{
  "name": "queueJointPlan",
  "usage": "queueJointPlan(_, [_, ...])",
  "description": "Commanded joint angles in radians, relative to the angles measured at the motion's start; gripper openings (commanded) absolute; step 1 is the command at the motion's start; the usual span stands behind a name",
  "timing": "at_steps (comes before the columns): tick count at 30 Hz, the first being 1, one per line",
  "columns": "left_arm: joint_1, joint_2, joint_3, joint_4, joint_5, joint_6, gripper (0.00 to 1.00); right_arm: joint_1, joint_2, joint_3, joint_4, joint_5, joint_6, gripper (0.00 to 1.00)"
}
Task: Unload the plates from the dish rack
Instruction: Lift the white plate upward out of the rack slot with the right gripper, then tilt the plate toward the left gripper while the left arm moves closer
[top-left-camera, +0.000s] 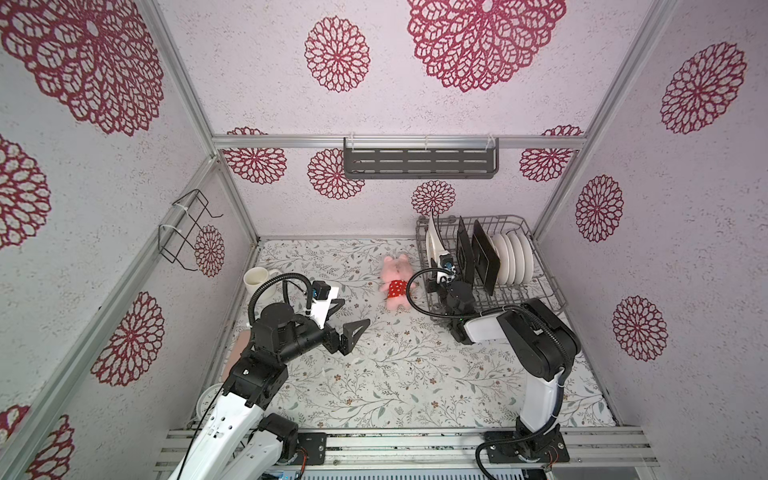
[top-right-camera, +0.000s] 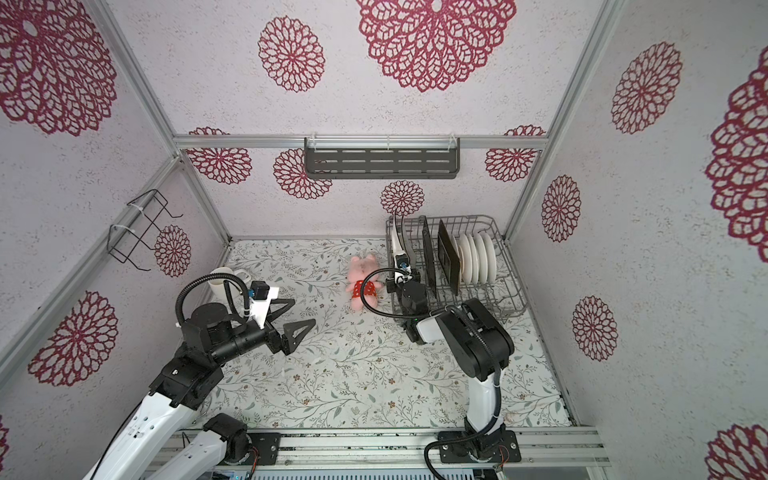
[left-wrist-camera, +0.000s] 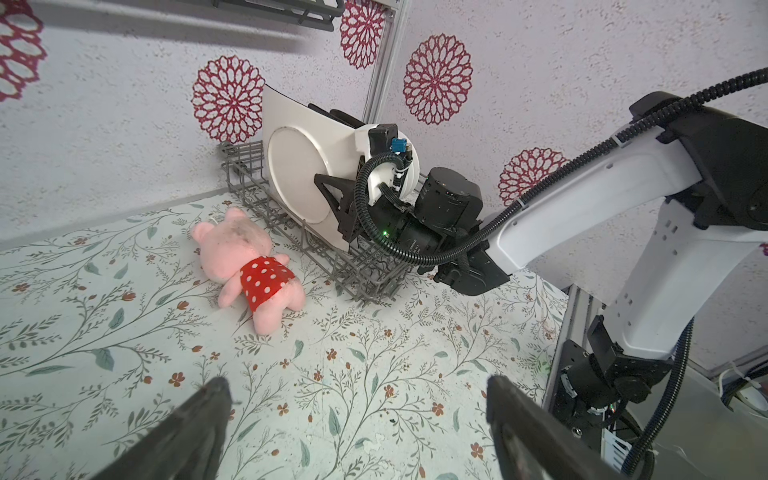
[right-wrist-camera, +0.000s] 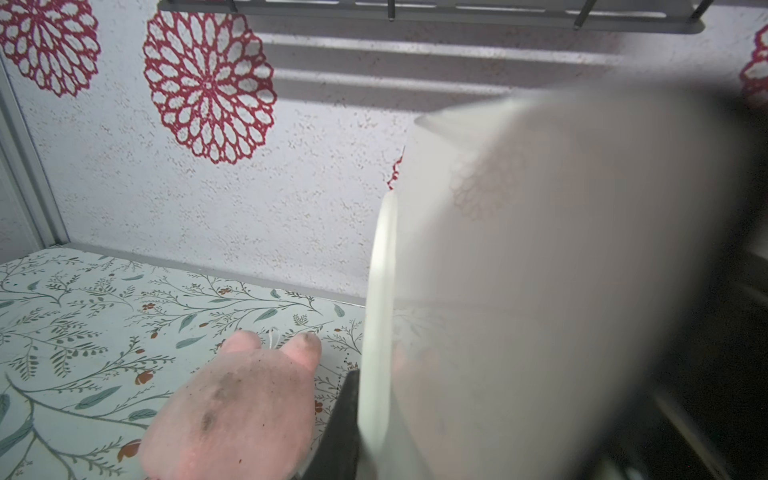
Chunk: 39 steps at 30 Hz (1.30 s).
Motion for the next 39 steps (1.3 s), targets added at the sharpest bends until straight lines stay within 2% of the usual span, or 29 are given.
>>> queueJointPlan(1, [-0.006,-0.01,-0.012,0.009,0.002,-0.012,0.97,-0.003,-0.102,0.08,0.217,-0.043,0.0,0.0])
queueJointPlan(8, [-0.006,-0.009,-0.019,0.005,-0.008,-0.021,0.97,-0.002,-0.117,0.096,0.205,-0.06,0.001,0.0])
queueJointPlan(16, [-0.006,0.002,-0.034,0.026,0.008,-0.025,0.97,0.002,-0.169,0.128,0.124,-0.1,-0.058,0.0])
queueJointPlan(22, [-0.006,0.027,-0.003,-0.042,-0.003,-0.012,0.97,0.007,-0.212,0.153,0.058,-0.124,-0.085,0.0])
queueJointPlan(29, [-0.005,0.024,-0.011,-0.028,0.015,-0.012,0.97,0.012,-0.249,0.162,0.043,-0.137,-0.097,0.0])
queueJointPlan(31, [-0.004,0.021,0.002,-0.052,-0.012,-0.025,0.97,0.021,-0.255,0.166,0.037,-0.145,-0.111,0.0])
queueJointPlan(35, [0.012,0.044,0.057,-0.139,-0.019,-0.01,0.97,0.055,-0.262,0.199,-0.046,-0.18,-0.215,0.0])
queueJointPlan(39, [0.05,0.042,0.069,-0.137,0.02,-0.032,0.97,0.097,-0.253,0.222,-0.083,-0.177,-0.318,0.0])
